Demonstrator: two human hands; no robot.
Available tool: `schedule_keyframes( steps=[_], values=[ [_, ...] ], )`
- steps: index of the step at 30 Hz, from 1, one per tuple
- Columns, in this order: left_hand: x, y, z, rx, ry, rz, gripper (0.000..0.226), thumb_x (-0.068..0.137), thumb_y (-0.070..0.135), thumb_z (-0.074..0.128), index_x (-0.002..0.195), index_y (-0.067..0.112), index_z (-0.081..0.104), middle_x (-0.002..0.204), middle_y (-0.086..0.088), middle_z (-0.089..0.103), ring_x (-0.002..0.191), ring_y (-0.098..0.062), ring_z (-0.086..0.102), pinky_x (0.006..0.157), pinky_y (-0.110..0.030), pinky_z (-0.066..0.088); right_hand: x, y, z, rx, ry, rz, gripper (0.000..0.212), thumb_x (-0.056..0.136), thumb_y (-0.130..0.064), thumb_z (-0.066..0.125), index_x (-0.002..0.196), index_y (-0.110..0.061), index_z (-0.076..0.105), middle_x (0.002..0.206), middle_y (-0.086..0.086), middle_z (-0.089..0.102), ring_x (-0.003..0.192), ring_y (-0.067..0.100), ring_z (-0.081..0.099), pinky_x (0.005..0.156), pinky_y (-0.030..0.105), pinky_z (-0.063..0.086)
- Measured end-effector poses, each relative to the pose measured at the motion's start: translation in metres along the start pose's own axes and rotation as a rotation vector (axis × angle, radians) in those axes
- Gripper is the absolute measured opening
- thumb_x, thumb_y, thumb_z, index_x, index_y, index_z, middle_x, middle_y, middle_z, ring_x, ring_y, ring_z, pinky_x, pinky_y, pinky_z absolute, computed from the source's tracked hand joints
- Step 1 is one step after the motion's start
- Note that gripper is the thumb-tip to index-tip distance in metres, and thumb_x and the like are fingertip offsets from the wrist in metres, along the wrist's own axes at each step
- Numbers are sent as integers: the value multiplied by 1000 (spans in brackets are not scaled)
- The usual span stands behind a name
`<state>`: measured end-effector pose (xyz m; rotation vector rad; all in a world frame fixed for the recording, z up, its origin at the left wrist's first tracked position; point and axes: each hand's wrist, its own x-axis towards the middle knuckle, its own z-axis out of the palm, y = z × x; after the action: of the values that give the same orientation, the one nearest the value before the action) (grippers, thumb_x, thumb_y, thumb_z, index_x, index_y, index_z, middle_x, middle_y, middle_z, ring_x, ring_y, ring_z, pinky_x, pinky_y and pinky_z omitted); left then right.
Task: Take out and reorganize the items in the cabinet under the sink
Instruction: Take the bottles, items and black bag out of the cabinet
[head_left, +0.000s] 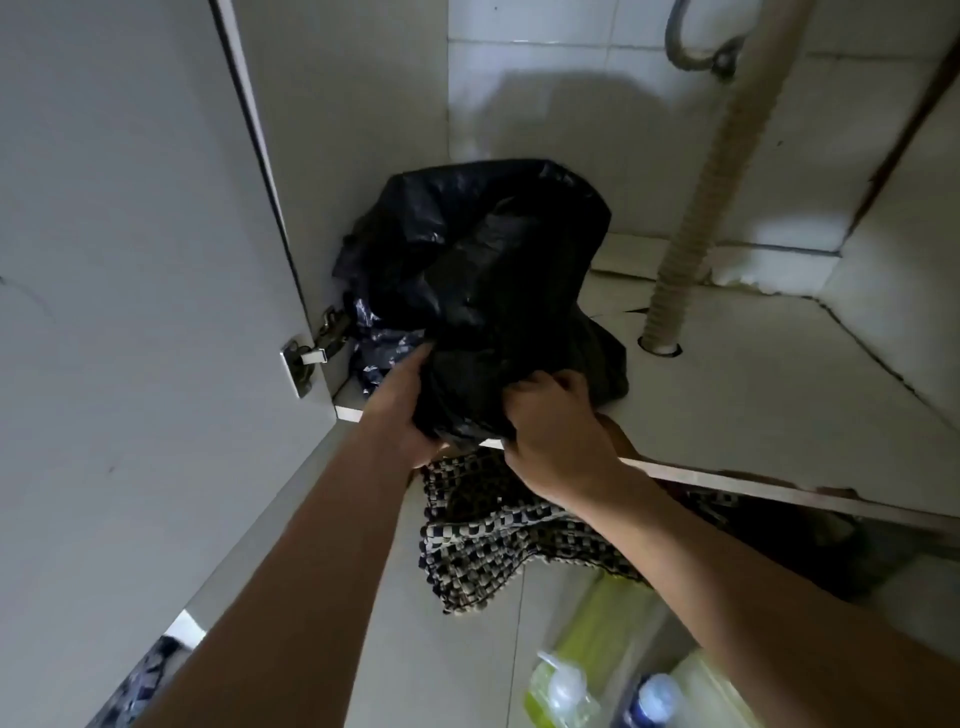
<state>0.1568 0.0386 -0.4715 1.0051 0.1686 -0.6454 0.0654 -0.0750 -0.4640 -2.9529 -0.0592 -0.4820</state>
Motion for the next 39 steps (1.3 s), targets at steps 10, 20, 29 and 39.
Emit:
schedule_keyframes(
  steps=[10, 20, 29, 39],
  values=[
    [-89, -16, 5, 259, 430, 225, 15, 90, -2, 45, 92, -1, 60, 58, -11, 70, 49, -19, 68, 42, -25, 53, -78, -9, -17, 996, -389, 154, 18, 74, -16, 67, 93, -18, 66, 77, 1, 67, 66, 16, 59, 57, 25, 43],
    [-202, -27, 0, 722, 813, 289, 24, 81, -11, 53, 104, -8, 59, 79, -17, 61, 62, -24, 61, 36, -20, 48, -93, 9, -45, 1412, -14, 585, 64, 82, -35, 68, 136, -14, 42, 131, 6, 51, 116, 21, 51, 88, 25, 37],
    [-228, -64, -63, 1301, 757, 48, 33, 82, 4, 51, 111, -9, 60, 110, -26, 62, 102, -37, 61, 86, -40, 51, -157, -62, 3, 1214, -411, 461, 63, 85, -38, 61, 139, -16, 38, 140, 7, 49, 128, 30, 45, 103, 34, 37],
    [-275, -71, -92, 1913, 337, -877, 49, 101, 29, 39, 133, -7, 45, 127, -20, 55, 119, -31, 54, 79, -34, 49, -192, -139, 58, 683, -684, 295, 38, 96, -30, 43, 127, -8, 48, 128, 16, 54, 113, 34, 54, 78, 29, 40]
  ],
)
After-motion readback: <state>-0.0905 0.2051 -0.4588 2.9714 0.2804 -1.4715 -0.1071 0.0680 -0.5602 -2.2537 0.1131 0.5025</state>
